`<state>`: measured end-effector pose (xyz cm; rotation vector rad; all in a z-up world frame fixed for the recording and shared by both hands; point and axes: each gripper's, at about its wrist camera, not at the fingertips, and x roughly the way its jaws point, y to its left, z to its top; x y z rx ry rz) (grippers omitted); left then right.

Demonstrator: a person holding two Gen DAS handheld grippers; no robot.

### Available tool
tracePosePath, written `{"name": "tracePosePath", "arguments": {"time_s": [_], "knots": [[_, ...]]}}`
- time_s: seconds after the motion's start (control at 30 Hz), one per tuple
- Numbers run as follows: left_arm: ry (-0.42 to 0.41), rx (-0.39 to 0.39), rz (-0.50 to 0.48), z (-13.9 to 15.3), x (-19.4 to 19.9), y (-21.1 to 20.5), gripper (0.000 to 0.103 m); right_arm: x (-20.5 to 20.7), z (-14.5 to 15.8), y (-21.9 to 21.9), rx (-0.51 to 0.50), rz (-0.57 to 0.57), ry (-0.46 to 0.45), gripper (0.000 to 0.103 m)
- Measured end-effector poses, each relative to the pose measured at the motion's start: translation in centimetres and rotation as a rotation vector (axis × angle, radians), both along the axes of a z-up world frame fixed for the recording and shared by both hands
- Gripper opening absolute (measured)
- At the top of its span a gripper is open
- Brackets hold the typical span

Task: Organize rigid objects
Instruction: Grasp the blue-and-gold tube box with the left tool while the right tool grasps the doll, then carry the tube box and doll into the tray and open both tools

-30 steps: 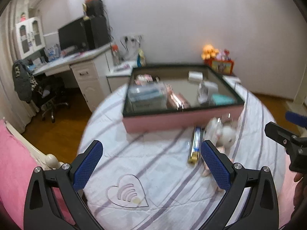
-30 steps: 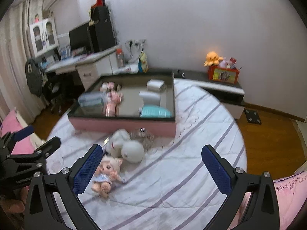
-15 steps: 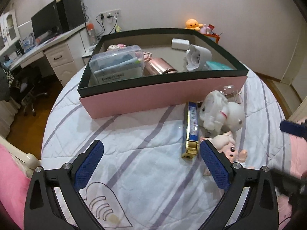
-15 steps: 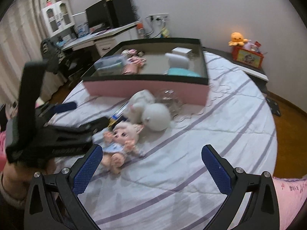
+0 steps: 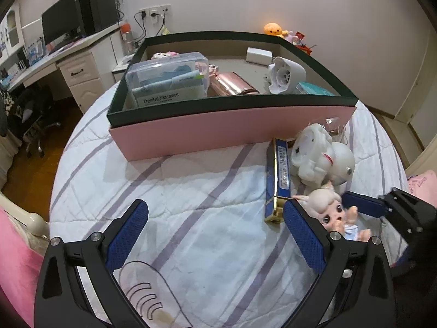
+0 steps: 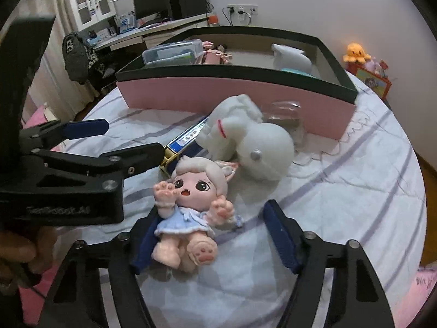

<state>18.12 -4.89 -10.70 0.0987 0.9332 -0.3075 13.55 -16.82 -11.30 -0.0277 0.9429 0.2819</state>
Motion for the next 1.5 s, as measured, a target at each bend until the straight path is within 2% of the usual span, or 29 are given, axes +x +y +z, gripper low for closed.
{"name": "tracePosePath", "arguments": {"time_s": [0.07, 0.27, 0.33, 0.4, 0.43, 0.53, 0.6, 0.7, 1.0, 1.27, 1.5], "knots": [[0.001, 0.000, -0.013, 0.0, -0.1, -0.4, 0.100, 0.0, 0.2, 0.0, 0.021, 0.020, -0.006, 0.058], [0.012, 0.012, -0.056, -0.5, 0.3, -2.4, 0.100, -0.7, 0.5, -1.8, 0.013, 0.008, -0.011, 0.058], [0.026, 0.022, -0.062, -0.9, 0.8, -3.1, 0.095, -0.8, 0.6, -2.6, 0.019, -0.002, -0.007, 0.058], [0.050, 0.026, -0.062, -1.5, 1.5, -3.6, 0.080, -0.9, 0.7, -3.0, 0.019, -0.003, -0.007, 0.058], [0.037, 0.039, -0.056, -1.5, 1.7, -3.8, 0.079, -1.0, 0.7, -3.2, 0.027, 0.000, -0.005, 0.058], [0.026, 0.051, -0.062, -1.3, 2.2, -4.3, 0.053, -0.9, 0.7, -4.0, 0.065, 0.002, 0.005, 0.058], [0.027, 0.046, -0.061, -1.1, 2.4, -4.4, 0.024, -0.9, 0.7, -4.3, 0.086, 0.001, 0.010, 0.058], [0.036, 0.014, -0.062, -1.0, 2.1, -4.1, 0.015, -1.1, 1.0, -4.7, 0.129, 0.004, 0.014, 0.058], [0.019, -0.022, -0.011, 0.1, 0.2, -1.3, 0.015, -2.2, 2.9, -4.2, 0.156, 0.031, -0.023, 0.058], [-0.037, -0.053, 0.015, 2.8, -1.1, 0.8, 0.015, -2.4, 6.1, -3.7, 0.205, 0.059, -0.089, 0.058], [-0.104, -0.070, 0.019, 5.7, -0.1, 1.0, 0.015, 1.0, 9.2, -4.6, 0.199, 0.039, -0.168, 0.058]]}}
